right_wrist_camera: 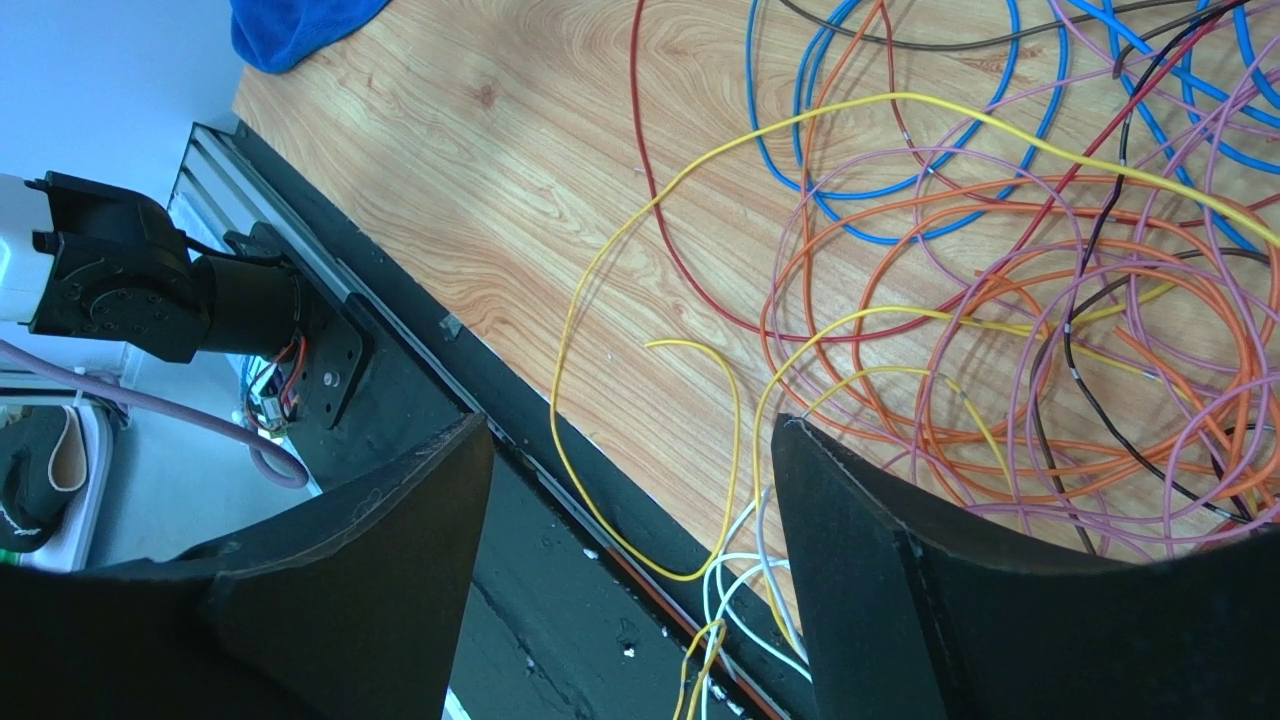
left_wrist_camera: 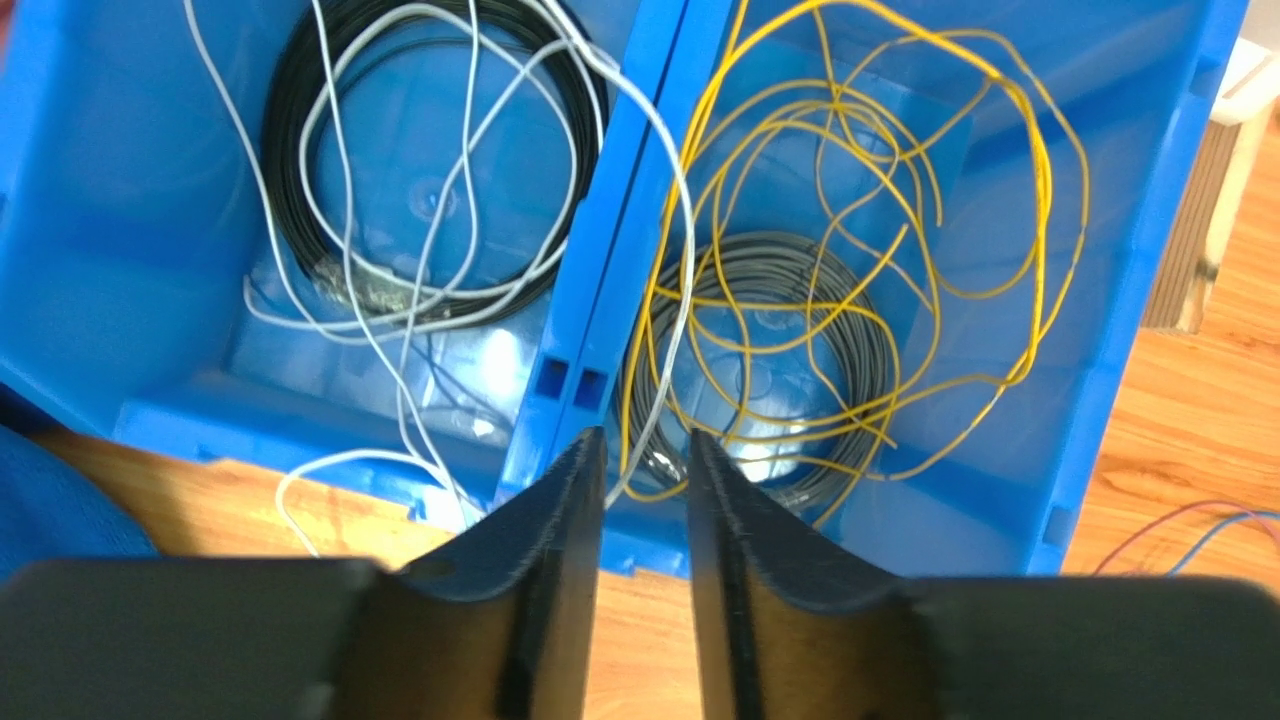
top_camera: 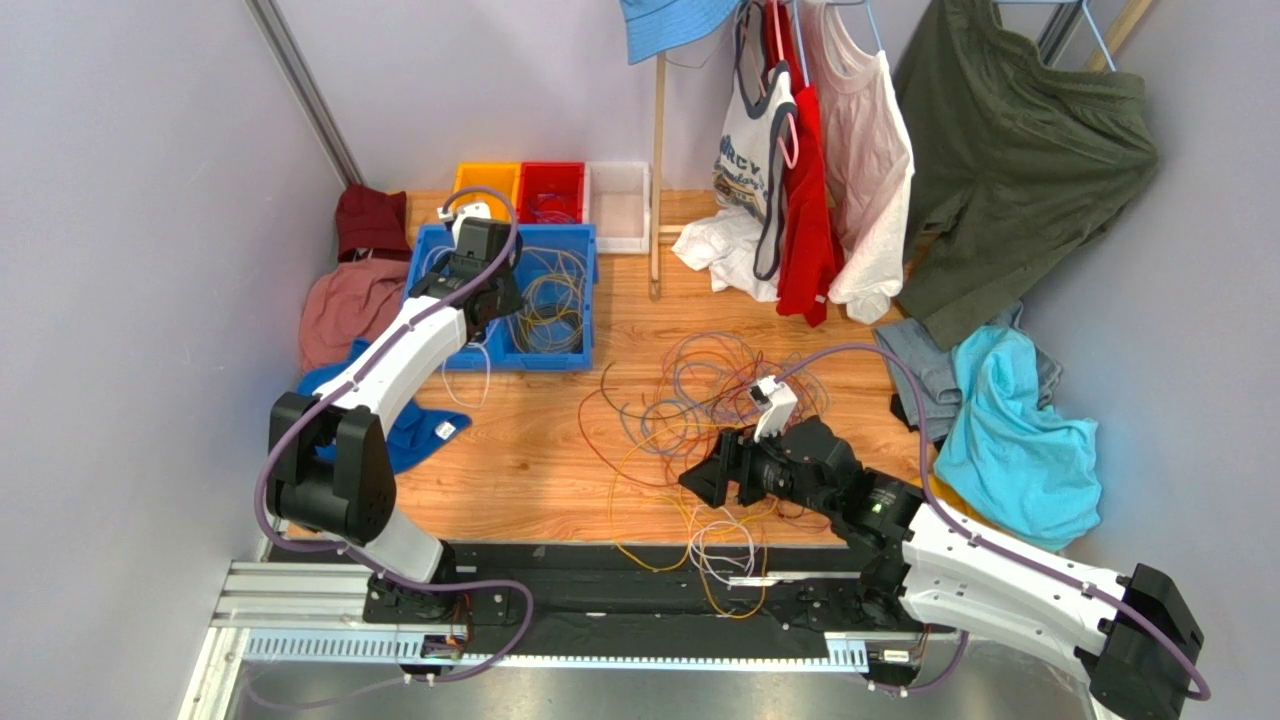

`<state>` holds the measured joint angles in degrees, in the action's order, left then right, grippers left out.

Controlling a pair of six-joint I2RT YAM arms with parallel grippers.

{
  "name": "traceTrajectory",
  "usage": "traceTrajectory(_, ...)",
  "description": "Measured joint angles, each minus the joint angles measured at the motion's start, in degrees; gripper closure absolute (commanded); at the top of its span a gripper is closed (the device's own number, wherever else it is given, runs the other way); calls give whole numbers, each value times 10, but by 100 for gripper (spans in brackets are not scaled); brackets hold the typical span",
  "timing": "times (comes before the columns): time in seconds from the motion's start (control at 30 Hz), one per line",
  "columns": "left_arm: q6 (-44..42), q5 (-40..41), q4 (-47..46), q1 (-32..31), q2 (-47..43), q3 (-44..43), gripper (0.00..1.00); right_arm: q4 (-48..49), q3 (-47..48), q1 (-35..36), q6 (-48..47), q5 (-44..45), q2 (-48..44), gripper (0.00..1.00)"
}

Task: Untangle the cables

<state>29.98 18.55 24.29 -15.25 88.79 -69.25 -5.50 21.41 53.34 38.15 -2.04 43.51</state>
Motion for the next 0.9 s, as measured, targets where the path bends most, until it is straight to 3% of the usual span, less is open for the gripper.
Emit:
traceTrajectory(0.03,-3,2,2,0,3,-6,76,0,0,0,0,0,0,28)
traceTrajectory(0.13,-8,9,5,0,9,-18,77,-2,0,0,0,1,-2,28)
traceTrajectory(0.3,-11,17,13,0,15,-31,73,-2,0,0,0,1,-2,28)
traceTrajectory(0.37,-12,20,13,0,17,-33,69,-2,0,0,0,1,-2,28)
traceTrajectory(0.4,-13,21,13,0,17,-33,60,-2,0,0,0,1,-2,28)
traceTrajectory(0.5,-16,22,15,0,21,-33,51,-2,0,0,0,1,-2,28)
traceTrajectory(0.57,-16,24,16,0,23,-33,51,-2,0,0,0,1,-2,28)
traceTrajectory(0.67,-16,24,16,0,24,-33,54,-2,0,0,0,1,-2,28)
traceTrajectory(0.9,-18,26,16,0,39,-33,78,-2,-4,0,0,1,-2,28)
